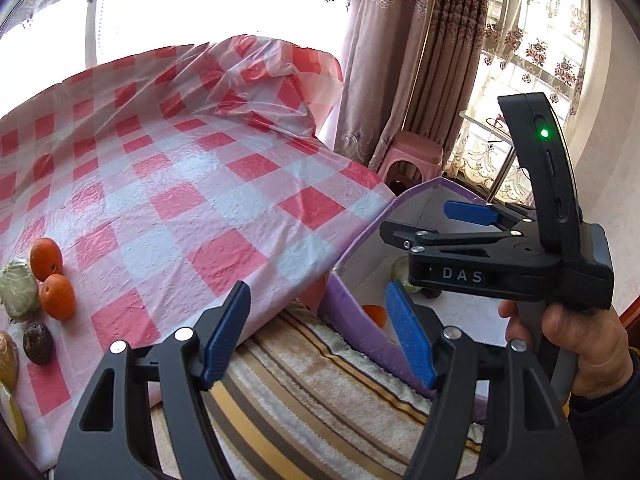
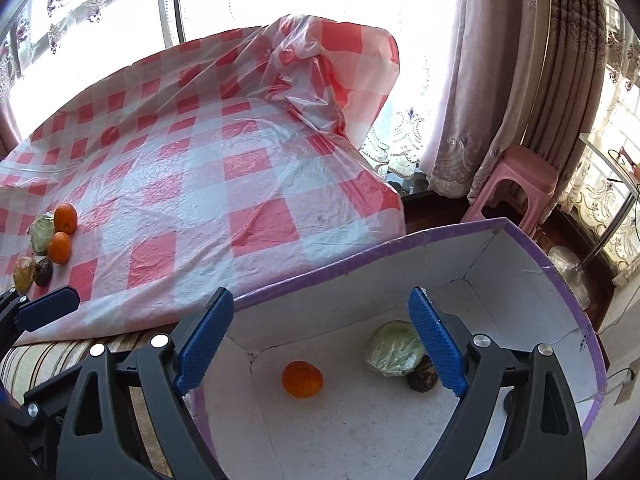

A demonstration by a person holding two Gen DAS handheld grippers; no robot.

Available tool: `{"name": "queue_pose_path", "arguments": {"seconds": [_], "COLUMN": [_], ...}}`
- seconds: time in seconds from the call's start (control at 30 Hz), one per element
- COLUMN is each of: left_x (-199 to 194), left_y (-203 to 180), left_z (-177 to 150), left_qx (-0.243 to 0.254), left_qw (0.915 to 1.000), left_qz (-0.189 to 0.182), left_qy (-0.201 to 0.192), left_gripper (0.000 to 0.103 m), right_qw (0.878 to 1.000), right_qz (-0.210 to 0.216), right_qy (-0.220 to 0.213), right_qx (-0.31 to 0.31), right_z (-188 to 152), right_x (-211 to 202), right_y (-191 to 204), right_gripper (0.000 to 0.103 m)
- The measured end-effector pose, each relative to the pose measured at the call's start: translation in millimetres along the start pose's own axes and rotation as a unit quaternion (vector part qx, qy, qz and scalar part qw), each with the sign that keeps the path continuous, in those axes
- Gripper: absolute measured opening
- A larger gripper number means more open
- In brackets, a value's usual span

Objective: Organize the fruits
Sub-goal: 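Move both open tools back over the remaining fruit on the cloth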

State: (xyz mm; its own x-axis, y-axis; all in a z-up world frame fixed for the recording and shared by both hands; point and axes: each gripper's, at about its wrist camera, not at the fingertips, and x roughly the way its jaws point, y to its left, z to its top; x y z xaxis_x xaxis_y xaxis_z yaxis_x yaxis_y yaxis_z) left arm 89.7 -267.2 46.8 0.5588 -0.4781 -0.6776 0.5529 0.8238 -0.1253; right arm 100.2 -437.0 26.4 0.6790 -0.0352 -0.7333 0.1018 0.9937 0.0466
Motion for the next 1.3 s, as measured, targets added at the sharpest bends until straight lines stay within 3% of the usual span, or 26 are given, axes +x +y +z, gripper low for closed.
{"name": "queue_pose_path", "arguments": {"seconds": [0.37,0.7,0.87,0.97,1.3], "left_x": [-51,-119,-145,-153,-144], "left_y": [86,164,191,204,234], "left_z": [-24,-65,-79,-90,-112], "left_qx": [-0.098,-0.173,-0.189,-0.204,-0.229], "left_qw": [0.9936,0.9743,0.9635,0.9569,0.9468], "left_qz": [0.05,0.135,0.18,0.2,0.226], "left_qy": [-0.028,-0.052,-0.06,-0.052,0.001], "left_gripper": [0.07,0.073,0.084,0.096,0.1], "right_qw": [0.997,0.988,0.984,0.982,0.975], "right_qz": [0.068,0.121,0.134,0.137,0.154], "right_qy": [0.004,0.012,0.013,0.01,0.011], "right_qx": [-0.041,-0.101,-0.12,-0.127,-0.163], "right_z": [-4,-14,-17,-16,-8], "right_x": [-3,-4,-3,-1,11], "right_y": [73,155,186,199,245], "right_gripper": [0.087,0.087,0.087,0.087,0.087]}}
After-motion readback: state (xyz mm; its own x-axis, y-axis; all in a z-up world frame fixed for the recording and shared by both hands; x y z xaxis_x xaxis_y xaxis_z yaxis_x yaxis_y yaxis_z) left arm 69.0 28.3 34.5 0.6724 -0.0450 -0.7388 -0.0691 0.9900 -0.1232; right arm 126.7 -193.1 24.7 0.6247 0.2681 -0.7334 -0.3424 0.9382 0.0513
